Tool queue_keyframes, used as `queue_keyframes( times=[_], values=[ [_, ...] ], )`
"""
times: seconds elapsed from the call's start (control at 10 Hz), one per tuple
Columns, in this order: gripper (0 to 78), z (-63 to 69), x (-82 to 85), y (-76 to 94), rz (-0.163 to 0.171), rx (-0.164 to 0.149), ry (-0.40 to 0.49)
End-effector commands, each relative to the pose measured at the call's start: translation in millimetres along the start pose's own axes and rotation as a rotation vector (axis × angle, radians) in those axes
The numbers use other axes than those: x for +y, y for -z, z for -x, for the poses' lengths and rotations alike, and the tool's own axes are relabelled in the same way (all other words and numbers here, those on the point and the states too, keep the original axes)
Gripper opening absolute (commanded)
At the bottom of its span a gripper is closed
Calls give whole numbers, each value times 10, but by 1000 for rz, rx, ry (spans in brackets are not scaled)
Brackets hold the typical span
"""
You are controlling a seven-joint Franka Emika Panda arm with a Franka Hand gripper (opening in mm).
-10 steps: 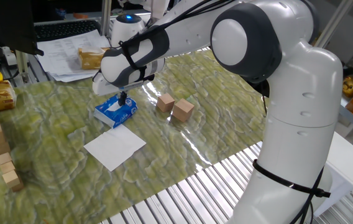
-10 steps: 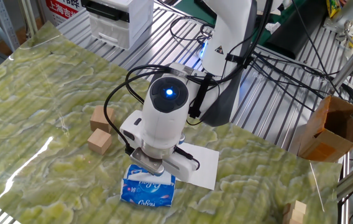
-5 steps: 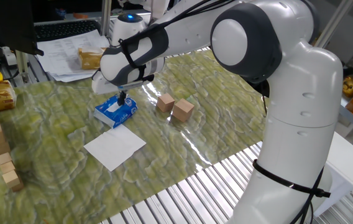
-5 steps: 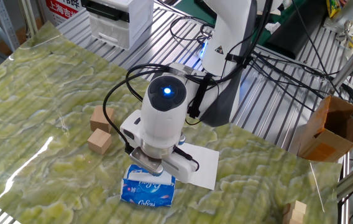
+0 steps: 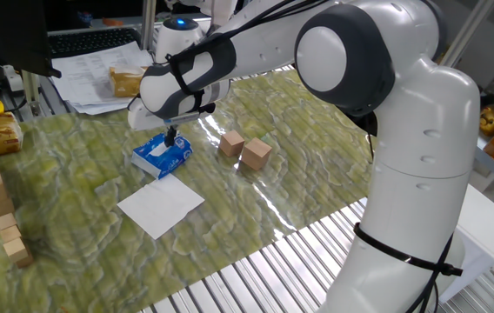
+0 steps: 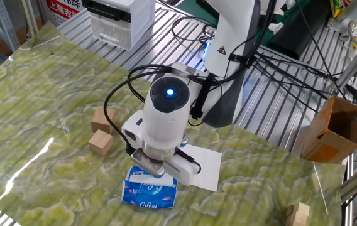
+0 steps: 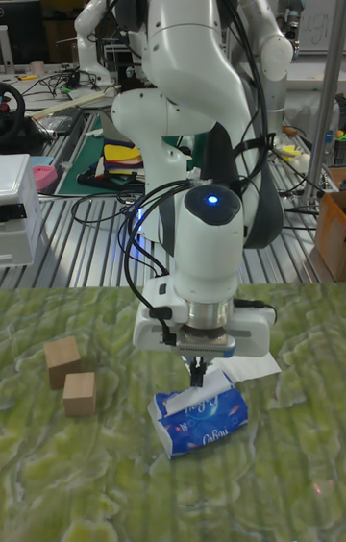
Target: Pull out a napkin
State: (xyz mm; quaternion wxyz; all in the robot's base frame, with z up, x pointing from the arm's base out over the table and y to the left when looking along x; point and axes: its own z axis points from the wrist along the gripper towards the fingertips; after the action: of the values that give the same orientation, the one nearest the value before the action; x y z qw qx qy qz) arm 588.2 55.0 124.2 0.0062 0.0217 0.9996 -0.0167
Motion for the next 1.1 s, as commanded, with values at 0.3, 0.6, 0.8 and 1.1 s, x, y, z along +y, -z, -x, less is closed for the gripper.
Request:
queue_keyframes(
  times=[0.3, 0.6, 0.8, 1.1],
  values=[
    [12, 23, -5, 22, -6, -2, -24],
    [12, 31, -7, 25, -6, -1, -20],
    [774, 31, -7, 24, -6, -1, -18],
    [774, 31, -7, 24, -6, -1, -18]
  ],
)
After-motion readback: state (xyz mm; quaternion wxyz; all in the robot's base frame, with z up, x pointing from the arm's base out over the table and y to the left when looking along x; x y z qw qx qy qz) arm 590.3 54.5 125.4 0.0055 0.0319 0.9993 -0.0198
